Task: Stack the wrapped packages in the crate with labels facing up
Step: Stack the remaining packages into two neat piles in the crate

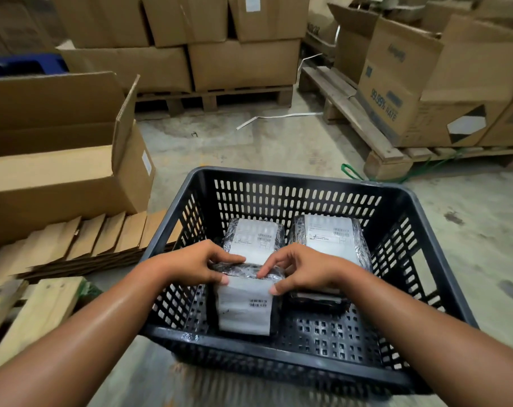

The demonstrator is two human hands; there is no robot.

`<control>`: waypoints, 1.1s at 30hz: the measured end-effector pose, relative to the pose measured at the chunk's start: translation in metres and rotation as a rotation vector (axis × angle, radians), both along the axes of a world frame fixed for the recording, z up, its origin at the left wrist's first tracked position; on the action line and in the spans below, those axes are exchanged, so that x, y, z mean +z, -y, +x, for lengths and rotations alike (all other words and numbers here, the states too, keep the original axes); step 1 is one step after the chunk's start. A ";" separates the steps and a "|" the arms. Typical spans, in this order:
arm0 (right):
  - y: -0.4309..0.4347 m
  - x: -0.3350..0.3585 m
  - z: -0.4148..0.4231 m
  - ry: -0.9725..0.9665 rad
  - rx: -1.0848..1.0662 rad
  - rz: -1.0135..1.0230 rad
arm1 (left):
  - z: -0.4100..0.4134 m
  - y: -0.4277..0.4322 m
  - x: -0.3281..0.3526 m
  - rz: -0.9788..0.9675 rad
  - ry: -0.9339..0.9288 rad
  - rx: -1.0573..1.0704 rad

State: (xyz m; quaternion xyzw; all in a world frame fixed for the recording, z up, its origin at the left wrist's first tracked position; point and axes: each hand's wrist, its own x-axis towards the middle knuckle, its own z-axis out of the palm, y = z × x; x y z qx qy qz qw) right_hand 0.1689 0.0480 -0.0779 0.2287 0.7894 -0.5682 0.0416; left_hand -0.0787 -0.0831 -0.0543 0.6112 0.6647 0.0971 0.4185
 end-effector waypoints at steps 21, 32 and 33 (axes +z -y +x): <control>-0.021 0.035 -0.020 -0.206 -0.442 0.274 | -0.003 -0.027 0.012 0.527 0.644 0.561; -0.011 0.004 -0.030 0.193 -0.010 0.542 | 0.009 -0.041 -0.023 0.386 0.321 0.569; -0.011 0.003 -0.030 0.208 -0.009 0.540 | 0.008 -0.041 -0.025 0.352 0.305 0.556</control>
